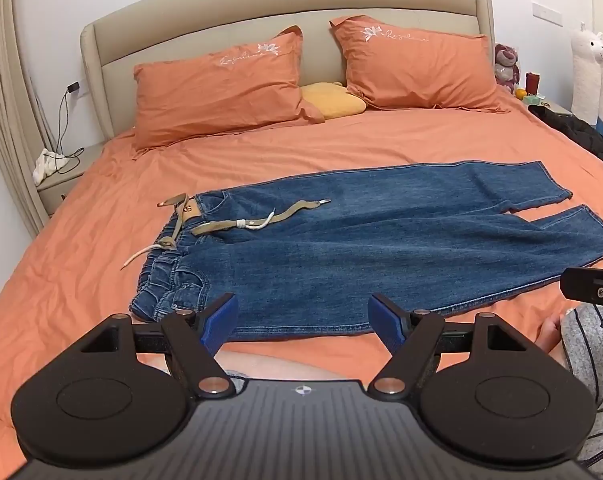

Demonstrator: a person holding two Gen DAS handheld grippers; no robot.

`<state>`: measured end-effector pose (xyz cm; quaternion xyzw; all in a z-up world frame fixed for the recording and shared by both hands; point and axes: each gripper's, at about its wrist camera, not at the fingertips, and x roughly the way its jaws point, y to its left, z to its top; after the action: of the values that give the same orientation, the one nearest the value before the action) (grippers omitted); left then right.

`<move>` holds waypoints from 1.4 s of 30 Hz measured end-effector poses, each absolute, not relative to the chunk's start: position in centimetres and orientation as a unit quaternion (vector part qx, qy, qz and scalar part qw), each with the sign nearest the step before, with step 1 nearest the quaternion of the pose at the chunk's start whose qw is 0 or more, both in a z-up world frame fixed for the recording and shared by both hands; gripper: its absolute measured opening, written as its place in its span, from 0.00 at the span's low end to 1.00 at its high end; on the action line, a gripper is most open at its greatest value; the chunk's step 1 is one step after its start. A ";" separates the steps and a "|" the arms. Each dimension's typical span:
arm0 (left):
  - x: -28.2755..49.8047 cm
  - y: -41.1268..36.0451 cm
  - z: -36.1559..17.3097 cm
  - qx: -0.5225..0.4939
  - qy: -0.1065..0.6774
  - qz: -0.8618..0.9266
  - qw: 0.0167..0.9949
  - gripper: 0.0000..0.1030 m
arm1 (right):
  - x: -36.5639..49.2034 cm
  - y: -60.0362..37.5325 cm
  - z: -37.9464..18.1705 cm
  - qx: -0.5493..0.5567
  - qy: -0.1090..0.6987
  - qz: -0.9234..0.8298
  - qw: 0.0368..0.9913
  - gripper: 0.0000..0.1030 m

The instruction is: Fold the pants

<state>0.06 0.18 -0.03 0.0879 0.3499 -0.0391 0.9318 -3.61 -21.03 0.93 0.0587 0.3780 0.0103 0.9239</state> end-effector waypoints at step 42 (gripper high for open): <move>-0.3 1.2 0.0 0.082 0.351 -0.034 0.932 0.84 | -3.0 -20.3 0.8 0.044 0.377 0.019 0.925 0.95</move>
<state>-0.28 1.25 0.05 0.0820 0.3511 -0.0336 0.9321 -2.98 -20.27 0.82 0.0442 0.3773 0.0191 0.9249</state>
